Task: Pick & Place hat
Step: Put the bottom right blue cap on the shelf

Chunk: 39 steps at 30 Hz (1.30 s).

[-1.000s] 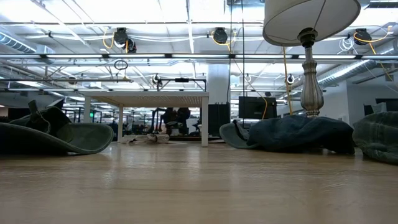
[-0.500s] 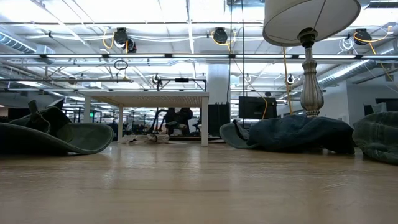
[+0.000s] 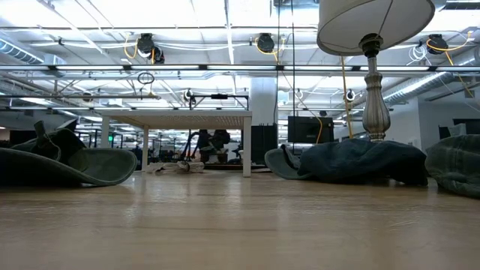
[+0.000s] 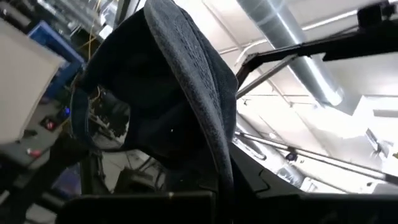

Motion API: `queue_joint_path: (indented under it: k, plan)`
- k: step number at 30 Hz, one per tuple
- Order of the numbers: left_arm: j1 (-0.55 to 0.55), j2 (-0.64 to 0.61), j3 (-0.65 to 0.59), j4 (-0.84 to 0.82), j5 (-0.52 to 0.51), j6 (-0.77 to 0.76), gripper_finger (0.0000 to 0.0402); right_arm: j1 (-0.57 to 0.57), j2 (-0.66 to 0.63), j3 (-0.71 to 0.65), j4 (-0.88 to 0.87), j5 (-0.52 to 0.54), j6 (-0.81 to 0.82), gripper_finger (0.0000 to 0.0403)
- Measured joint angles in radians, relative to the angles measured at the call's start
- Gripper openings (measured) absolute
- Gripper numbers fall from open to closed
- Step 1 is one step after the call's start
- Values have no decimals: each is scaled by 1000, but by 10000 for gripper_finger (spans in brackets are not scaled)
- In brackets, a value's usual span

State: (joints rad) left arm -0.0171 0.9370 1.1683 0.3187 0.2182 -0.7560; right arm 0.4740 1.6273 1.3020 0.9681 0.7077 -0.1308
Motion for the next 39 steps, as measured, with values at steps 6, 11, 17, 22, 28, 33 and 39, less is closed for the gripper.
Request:
queue_joint_path:
  k: [6, 11, 17, 22, 28, 33, 39]
  plan:
    - [-40, 66, 0, 74, 1, 56, 8, -36, 44, 47, 55, -52, -155, 188]
    - [-58, 136, 0, 140, -9, 66, 8, -36, 44, 75, 71, -121, -241, 218]
    - [-57, 209, 0, 251, -11, 58, 8, -21, 44, 83, 171, -132, -350, 220]
    - [-57, 255, 0, 283, -12, 30, 8, -21, 44, 83, 225, -134, -353, 205]
    - [-58, 288, 0, 289, -30, 16, 8, -19, 44, 83, 237, -135, -318, 175]
    - [-64, 288, 0, 288, -28, 19, 8, -4, 44, 83, 237, -131, -293, 81]
    - [-62, 289, 0, 283, -3, 13, 27, 15, 38, 83, 247, -125, -301, 10]
